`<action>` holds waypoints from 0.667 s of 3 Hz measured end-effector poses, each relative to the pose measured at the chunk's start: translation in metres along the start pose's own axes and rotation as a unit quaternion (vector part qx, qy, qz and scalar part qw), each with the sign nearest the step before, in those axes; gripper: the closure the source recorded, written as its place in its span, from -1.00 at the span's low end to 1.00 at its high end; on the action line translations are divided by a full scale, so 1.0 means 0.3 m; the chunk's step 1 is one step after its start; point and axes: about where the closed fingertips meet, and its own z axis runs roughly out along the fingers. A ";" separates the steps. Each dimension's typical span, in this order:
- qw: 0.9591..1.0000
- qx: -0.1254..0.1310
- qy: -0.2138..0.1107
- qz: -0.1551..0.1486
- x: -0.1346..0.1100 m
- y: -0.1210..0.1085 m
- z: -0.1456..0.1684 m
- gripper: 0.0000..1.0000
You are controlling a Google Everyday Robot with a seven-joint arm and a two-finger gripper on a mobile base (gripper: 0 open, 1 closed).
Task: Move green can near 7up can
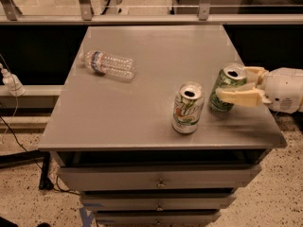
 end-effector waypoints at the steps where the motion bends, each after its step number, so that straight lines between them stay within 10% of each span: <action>1: 0.999 -0.050 -0.016 -0.004 -0.006 0.051 0.046 1.00; 2: 0.993 -0.113 -0.030 -0.013 -0.027 0.112 0.085 1.00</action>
Offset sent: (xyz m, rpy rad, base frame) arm -0.0319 0.0578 -0.0005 0.0585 0.0119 0.3970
